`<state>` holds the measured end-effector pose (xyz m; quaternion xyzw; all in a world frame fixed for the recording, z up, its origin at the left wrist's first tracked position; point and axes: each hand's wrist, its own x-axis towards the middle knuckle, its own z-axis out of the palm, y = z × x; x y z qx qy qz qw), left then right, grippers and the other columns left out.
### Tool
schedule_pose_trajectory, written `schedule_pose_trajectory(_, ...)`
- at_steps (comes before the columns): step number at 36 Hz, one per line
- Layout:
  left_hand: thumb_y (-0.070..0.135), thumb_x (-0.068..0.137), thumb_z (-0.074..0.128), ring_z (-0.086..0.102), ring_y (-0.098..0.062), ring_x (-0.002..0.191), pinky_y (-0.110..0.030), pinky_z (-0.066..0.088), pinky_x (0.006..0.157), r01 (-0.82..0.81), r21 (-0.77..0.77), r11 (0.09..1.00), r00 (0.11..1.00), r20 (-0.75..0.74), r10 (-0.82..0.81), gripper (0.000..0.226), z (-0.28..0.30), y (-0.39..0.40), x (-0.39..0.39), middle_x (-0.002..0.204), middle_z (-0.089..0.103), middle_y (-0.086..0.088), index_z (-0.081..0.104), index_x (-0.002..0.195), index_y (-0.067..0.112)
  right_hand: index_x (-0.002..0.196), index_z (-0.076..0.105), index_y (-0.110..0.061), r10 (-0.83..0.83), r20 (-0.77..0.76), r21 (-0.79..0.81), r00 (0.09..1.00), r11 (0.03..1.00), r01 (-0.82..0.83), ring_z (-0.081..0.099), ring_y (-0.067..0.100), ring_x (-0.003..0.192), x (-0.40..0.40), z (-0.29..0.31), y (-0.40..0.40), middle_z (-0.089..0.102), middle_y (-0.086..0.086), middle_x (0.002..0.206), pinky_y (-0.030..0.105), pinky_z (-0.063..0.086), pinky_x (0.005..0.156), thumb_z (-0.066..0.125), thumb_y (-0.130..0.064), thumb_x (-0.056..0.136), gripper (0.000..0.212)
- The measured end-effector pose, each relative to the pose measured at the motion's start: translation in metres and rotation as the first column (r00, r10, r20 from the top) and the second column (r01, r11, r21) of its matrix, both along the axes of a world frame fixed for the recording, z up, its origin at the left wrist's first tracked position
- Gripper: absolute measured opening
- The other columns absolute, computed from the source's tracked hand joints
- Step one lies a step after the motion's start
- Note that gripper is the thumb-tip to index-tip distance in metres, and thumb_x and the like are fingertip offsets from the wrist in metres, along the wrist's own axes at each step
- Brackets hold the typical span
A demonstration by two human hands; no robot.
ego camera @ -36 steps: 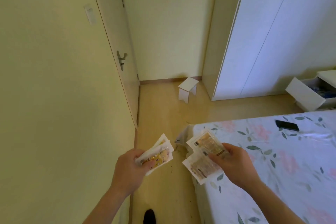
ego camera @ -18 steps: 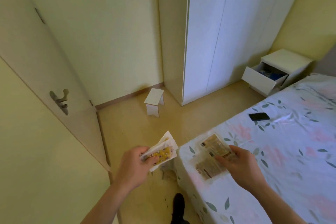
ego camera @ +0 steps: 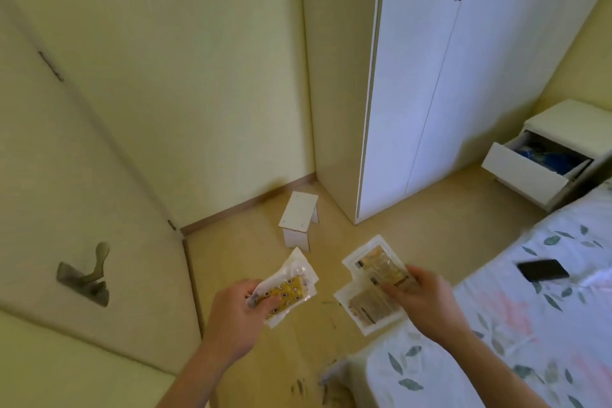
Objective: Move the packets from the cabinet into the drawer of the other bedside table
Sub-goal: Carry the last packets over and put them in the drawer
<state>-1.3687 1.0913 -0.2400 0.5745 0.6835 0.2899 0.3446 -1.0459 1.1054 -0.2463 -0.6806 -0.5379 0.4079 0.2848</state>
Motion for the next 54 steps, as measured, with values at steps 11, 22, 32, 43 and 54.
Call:
schedule_pose_trajectory(11, 0.026, 0.086, 0.078, 0.067, -0.006, 0.075, -0.029, 0.054, 0.065, 0.11, 0.002, 0.994, 0.993, 0.047, -0.11, 0.007, -0.013, 0.19, -0.043, 0.079, 0.072, 0.017, 0.077, 0.085, 0.034, 0.09, 0.074, -0.033, -0.132, -0.017, 0.055, 0.991, 0.99, 0.133, 0.068, -0.006, 0.066, -0.052, 0.002, 0.155, 0.075, -0.023, 0.077, 0.009, 0.045, 0.052, 0.077, -0.023, 0.089, 0.01)
schedule_pose_trajectory(22, 0.025, 0.088, 0.076, 0.05, -0.002, 0.05, -0.015, 0.034, 0.047, 0.458, -0.032, 0.888, 0.888, 0.067, -0.455, 0.015, -0.004, 0.378, 0.011, 0.061, 0.065, 0.011, 0.074, 0.074, 0.028, 0.097, 0.075, -0.028, -0.558, -0.082, 0.066, 0.826, 0.824, 0.563, 0.074, 0.0, 0.072, -0.014, 0.007, 0.223, 0.077, -0.018, 0.08, 0.023, 0.059, 0.064, 0.077, -0.028, 0.089, 0.008)
schedule_pose_trajectory(32, 0.029, 0.087, 0.077, 0.051, -0.006, 0.046, -0.019, 0.034, 0.044, 0.606, -0.012, 0.795, 0.792, 0.096, -0.602, 0.023, -0.003, 0.496, 0.14, 0.058, 0.066, 0.01, 0.069, 0.067, 0.022, 0.101, 0.076, -0.018, -0.753, -0.15, 0.047, 0.64, 0.642, 0.766, 0.072, 0.004, 0.081, 0.082, 0.0, 0.282, 0.078, -0.008, 0.088, 0.016, 0.051, 0.063, 0.076, -0.02, 0.089, 0.012)
schedule_pose_trajectory(43, 0.016, 0.093, 0.071, 0.069, -0.001, 0.063, -0.008, 0.043, 0.051, 0.698, -0.035, 0.716, 0.71, 0.171, -0.683, 0.011, 0.019, 0.604, 0.327, 0.074, 0.076, 0.012, 0.077, 0.085, 0.022, 0.095, 0.075, -0.025, -0.806, -0.161, 0.024, 0.57, 0.574, 0.819, 0.073, 0.008, 0.084, 0.248, -0.005, 0.382, 0.078, -0.012, 0.084, 0.02, 0.053, 0.066, 0.076, -0.02, 0.089, 0.008)
schedule_pose_trajectory(54, 0.026, 0.092, 0.072, 0.063, 0.008, 0.065, -0.008, 0.043, 0.053, 0.733, -0.081, 0.675, 0.679, 0.134, -0.722, 0.009, -0.001, 0.707, 0.484, 0.066, 0.069, 0.023, 0.075, 0.084, 0.023, 0.085, 0.072, -0.032, -0.845, -0.091, 0.083, 0.527, 0.521, 0.85, 0.073, 0.01, 0.08, 0.41, -0.001, 0.472, 0.076, -0.015, 0.075, 0.027, 0.058, 0.065, 0.076, -0.021, 0.09, 0.013)
